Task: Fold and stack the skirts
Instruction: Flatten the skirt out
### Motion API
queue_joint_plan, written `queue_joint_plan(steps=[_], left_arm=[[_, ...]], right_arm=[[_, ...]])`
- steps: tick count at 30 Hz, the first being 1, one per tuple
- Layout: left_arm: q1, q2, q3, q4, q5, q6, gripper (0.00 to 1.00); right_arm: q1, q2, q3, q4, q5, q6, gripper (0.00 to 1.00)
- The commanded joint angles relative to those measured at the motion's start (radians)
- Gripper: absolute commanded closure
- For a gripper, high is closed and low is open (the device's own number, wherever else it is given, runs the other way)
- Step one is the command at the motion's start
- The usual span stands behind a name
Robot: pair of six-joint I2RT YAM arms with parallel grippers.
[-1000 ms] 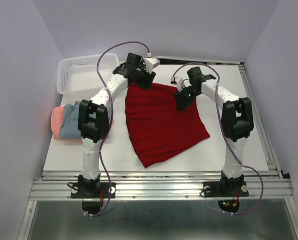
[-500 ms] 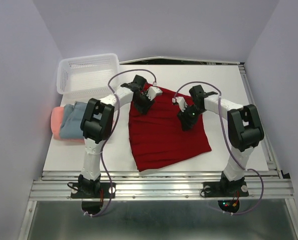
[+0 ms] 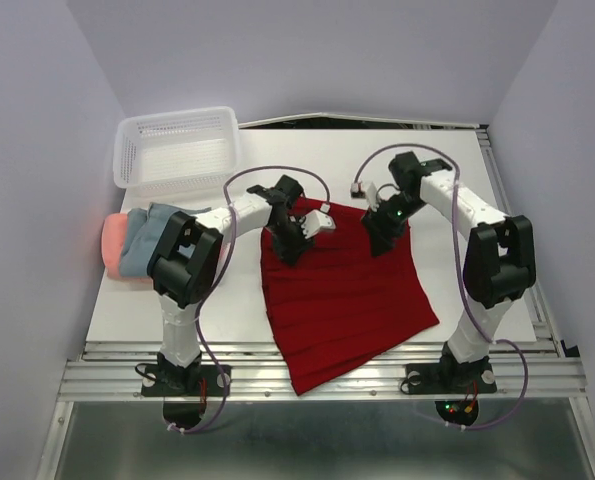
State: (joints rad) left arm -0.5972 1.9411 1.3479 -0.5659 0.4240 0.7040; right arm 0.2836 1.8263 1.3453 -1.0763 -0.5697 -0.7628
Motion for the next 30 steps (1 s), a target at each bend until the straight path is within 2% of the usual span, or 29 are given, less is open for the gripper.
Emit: queue_joint_plan(steps=[1, 3, 4, 5, 8, 12, 22, 27, 30], left_arm=[[0.046, -0.025, 0.155, -0.17, 0.079, 0.115, 0.51], [0.082, -0.004, 0.279, -0.198, 0.123, 0.129, 0.41], [0.109, 0.027, 0.333, -0.218, 0.156, 0.118, 0.34], [0.123, 0.045, 0.38, -0.226, 0.168, 0.106, 0.31], [0.16, 0.137, 0.624, -0.252, 0.183, 0.071, 0.27], [0.178, 0.235, 0.746, -0.227, 0.165, 0.036, 0.25], [0.195, 0.386, 0.744, -0.057, 0.067, -0.012, 0.2], [0.195, 0.429, 0.718, 0.003, -0.019, -0.024, 0.15], [0.195, 0.461, 0.735, -0.048, -0.034, 0.023, 0.15]], right_arm=[[-0.092, -0.001, 0.314, -0.16, -0.062, -0.009, 0.34], [-0.135, 0.051, 0.423, -0.137, -0.01, -0.003, 0.27], [-0.148, 0.074, 0.457, -0.12, 0.01, -0.006, 0.25], [-0.161, 0.099, 0.489, -0.12, 0.019, -0.03, 0.24], [-0.185, 0.25, 0.61, -0.146, 0.06, -0.096, 0.23], [-0.219, 0.344, 0.682, -0.152, 0.106, -0.17, 0.23], [-0.23, 0.513, 0.749, -0.215, 0.05, -0.271, 0.17], [-0.23, 0.547, 0.706, -0.214, 0.054, -0.293, 0.23], [-0.23, 0.541, 0.651, -0.188, 0.059, -0.294, 0.29]])
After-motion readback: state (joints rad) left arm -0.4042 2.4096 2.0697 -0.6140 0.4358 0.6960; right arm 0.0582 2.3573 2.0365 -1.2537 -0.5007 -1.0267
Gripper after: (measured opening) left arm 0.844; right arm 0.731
